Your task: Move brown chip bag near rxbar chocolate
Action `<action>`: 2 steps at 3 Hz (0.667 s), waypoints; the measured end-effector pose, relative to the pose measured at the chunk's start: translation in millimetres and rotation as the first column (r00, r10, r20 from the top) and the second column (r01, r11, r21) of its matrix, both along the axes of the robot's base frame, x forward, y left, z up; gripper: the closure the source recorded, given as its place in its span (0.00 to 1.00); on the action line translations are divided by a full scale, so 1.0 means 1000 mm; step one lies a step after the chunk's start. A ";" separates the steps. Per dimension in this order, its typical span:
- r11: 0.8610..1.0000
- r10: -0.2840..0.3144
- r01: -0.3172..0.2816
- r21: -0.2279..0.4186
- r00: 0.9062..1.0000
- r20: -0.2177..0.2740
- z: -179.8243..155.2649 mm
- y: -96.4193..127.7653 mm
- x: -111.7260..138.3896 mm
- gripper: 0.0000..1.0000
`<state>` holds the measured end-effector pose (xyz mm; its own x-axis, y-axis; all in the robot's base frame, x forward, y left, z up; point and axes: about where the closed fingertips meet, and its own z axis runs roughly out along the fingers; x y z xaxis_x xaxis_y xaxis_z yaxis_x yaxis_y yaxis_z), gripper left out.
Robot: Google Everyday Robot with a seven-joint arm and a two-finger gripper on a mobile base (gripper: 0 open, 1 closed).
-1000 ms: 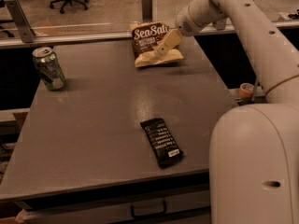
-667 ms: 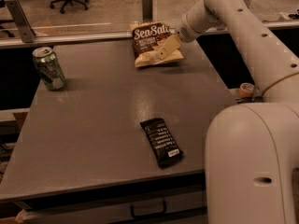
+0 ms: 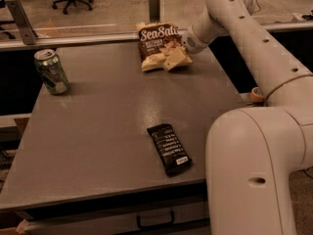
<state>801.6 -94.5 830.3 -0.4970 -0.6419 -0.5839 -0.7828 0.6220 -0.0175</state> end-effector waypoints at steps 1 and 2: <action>1.000 0.022 -0.022 0.016 1.000 0.000 0.014 -0.002 -0.010 0.63; 0.994 0.104 -0.107 0.025 0.992 0.074 0.058 -0.004 -0.036 0.86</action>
Offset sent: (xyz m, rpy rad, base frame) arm -0.0901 -0.0069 0.1381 0.0375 -0.2157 0.2392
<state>765.5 -98.1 888.3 -0.3832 -0.6712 -0.6346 -0.8414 0.5371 -0.0601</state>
